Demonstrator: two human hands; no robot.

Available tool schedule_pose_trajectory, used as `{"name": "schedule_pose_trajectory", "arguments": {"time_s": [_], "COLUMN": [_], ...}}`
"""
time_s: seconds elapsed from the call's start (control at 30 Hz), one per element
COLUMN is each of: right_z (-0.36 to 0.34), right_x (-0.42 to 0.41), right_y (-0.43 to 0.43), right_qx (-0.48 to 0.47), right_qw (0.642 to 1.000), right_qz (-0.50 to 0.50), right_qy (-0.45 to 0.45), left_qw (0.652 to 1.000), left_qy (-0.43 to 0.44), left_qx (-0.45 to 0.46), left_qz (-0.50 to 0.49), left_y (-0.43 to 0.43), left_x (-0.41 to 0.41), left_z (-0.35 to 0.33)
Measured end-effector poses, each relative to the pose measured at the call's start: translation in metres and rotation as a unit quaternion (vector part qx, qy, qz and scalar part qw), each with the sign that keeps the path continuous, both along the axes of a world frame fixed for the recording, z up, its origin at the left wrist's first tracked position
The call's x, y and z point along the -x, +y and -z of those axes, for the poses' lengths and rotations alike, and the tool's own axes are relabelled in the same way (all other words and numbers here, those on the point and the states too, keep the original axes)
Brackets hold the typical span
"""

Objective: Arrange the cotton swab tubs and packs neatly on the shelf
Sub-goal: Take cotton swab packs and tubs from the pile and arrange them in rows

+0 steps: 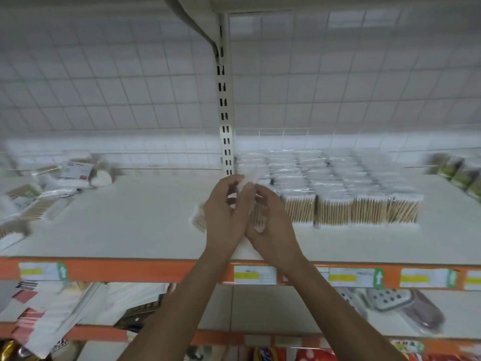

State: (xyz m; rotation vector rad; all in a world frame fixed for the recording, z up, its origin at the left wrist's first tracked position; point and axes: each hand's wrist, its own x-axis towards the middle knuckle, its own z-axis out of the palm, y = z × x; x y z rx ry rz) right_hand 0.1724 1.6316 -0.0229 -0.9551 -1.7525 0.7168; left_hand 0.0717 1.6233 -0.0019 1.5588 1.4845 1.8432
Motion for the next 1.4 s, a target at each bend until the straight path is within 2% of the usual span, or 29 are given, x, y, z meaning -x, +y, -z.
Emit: {"name": "schedule_pose_trajectory", "arguments": {"time_s": [0.17,0.3,0.47,0.67,0.8,0.93,1.1,1.23,1.3,1.4], "right_z": [-0.003,-0.005,0.003,0.023,0.028,0.027,0.030,0.026,0.019,0.008], "right_x": [-0.037,-0.067,-0.090,-0.098,-0.094,-0.092,-0.090,-0.089,-0.086,-0.071], "right_y": [0.004,0.009,0.015,0.025,0.027,0.025,0.024,0.020,0.018,0.014], "right_qx": [-0.009,-0.037,0.052,0.057,0.072,0.082,0.048,-0.001,-0.039,-0.086], "right_qw": [0.996,0.991,0.989,0.980,0.975,0.974,0.971,0.962,0.961,0.972], "right_qz": [0.083,0.123,0.125,0.187,0.198,0.203,0.215,0.245,0.251,0.204], "right_qy": [0.028,0.032,0.067,-0.040,-0.073,-0.058,-0.094,-0.117,-0.106,-0.073], "left_qw": [0.998,0.997,0.992,0.984,0.977,0.972,0.969,0.969,0.968,0.954], "left_qy": [0.030,0.077,0.107,0.145,0.169,0.191,0.203,0.221,0.232,0.264], "left_qx": [-0.022,-0.024,0.060,0.090,0.110,0.116,0.125,0.085,0.052,0.010], "left_qz": [0.041,0.010,0.007,-0.046,-0.068,-0.074,-0.065,-0.066,-0.083,-0.141], "left_y": [-0.002,0.004,0.008,0.008,0.008,0.011,0.011,0.009,0.008,0.009], "left_x": [-0.030,-0.048,-0.060,-0.064,-0.062,-0.062,-0.059,-0.053,-0.046,-0.022], "left_z": [0.008,0.013,0.030,0.041,0.044,0.045,0.045,0.042,0.033,0.023]}}
